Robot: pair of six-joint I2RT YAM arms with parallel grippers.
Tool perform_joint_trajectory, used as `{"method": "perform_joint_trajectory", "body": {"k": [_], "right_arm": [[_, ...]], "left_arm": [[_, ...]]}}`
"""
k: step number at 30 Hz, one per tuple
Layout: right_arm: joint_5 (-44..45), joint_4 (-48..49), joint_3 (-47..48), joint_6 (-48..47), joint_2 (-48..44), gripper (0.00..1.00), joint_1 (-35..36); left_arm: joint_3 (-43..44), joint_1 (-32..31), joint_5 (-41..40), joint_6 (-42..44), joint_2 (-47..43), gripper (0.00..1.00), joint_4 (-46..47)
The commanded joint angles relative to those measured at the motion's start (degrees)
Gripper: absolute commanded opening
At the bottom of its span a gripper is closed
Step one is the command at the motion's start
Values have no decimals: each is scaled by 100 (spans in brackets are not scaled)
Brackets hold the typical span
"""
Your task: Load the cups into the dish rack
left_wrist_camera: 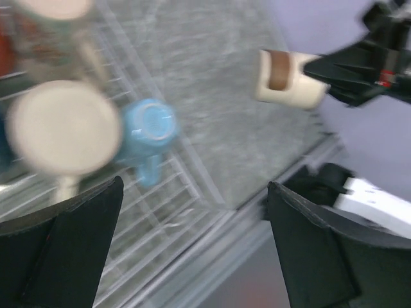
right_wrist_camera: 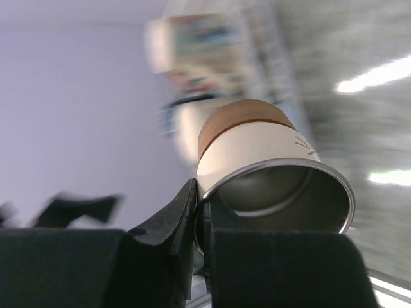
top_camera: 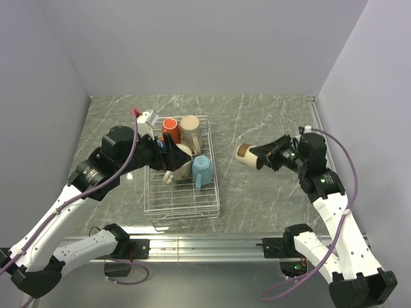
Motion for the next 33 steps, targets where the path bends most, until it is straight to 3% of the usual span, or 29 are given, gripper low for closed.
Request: {"method": "perform_joint_trajectory", "body": {"k": [1,7,11,16,20,28,33], "right_arm": [[-1321,1811,164,1218,59,0,131],[-1516,3701,24,2264,129,0,676],[-1306,4588,-249,2721,182,0,1054],[-1068,5030,-417,2977,375,0,1651],[-936,5004,-364,2924,428,0,1924],[-734,5047,-381,2968,525,0,2381],[-576,5329,-425,3100,656,0,2628]], "left_arm": [[-431,12,1293,-989,-143,99,1294],[-2013,21,1954,-2976,-504,99,4305],[-2471,12,2042,-3612,-470,99,5266],[-2990,12,2165,-4305,-513,99,6507],[-3078,12,2069,-4325,-645,99,6764],[-2692,12,1876,-3728,-610,99,5772],[-2577,4,1884,-3657,-434,99,5621]]}}
